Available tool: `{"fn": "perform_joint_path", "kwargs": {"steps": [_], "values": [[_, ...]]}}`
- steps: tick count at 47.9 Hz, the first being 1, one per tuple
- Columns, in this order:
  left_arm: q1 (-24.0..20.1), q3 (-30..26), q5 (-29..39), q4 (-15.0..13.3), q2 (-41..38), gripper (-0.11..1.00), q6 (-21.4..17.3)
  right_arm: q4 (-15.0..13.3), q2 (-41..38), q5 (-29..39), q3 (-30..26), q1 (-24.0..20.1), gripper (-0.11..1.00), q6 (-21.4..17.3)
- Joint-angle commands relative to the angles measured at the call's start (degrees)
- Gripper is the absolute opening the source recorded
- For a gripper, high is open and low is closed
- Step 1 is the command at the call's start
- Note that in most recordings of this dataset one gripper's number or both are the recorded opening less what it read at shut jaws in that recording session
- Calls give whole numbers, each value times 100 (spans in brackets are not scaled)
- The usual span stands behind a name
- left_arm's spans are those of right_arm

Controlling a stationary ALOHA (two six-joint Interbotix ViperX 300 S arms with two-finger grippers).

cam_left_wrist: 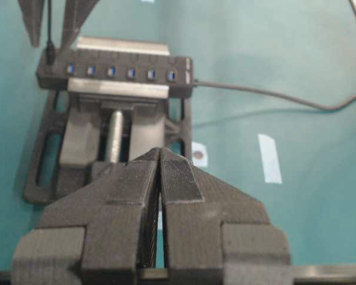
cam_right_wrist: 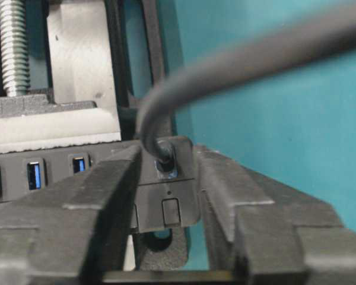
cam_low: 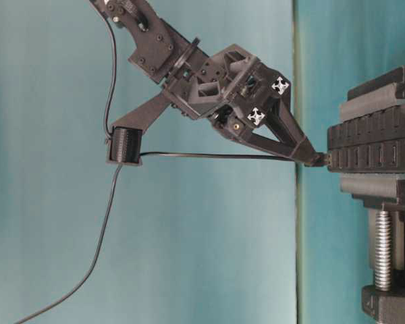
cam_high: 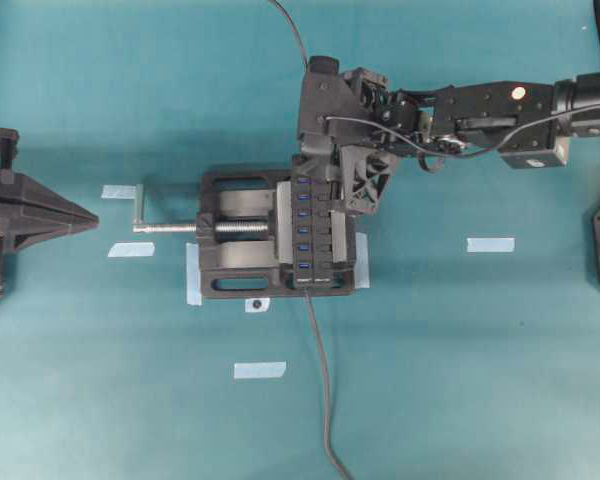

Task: Insert the USB into the center port of the fixed hub
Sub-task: 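Lower the right gripper and close it on the black cable's plug, then pull the plug out of the end port with the right gripper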

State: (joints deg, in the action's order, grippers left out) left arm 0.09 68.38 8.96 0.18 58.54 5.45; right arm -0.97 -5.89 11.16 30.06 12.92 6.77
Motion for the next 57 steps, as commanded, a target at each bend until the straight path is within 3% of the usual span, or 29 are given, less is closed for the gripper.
{"fn": "perform_joint_path", "kwargs": {"steps": [1, 15, 57], "values": [[0, -62, -35, 9, -35, 0, 9, 18, 70, -53, -141, 9, 32, -9], [0, -53, -35, 9, -26, 0, 9, 26, 88, -62, -149, 9, 11, -18], [0, -26, -70, 9, -26, 0, 18, 35, 290, -9, -193, 9, 10, -26]]}}
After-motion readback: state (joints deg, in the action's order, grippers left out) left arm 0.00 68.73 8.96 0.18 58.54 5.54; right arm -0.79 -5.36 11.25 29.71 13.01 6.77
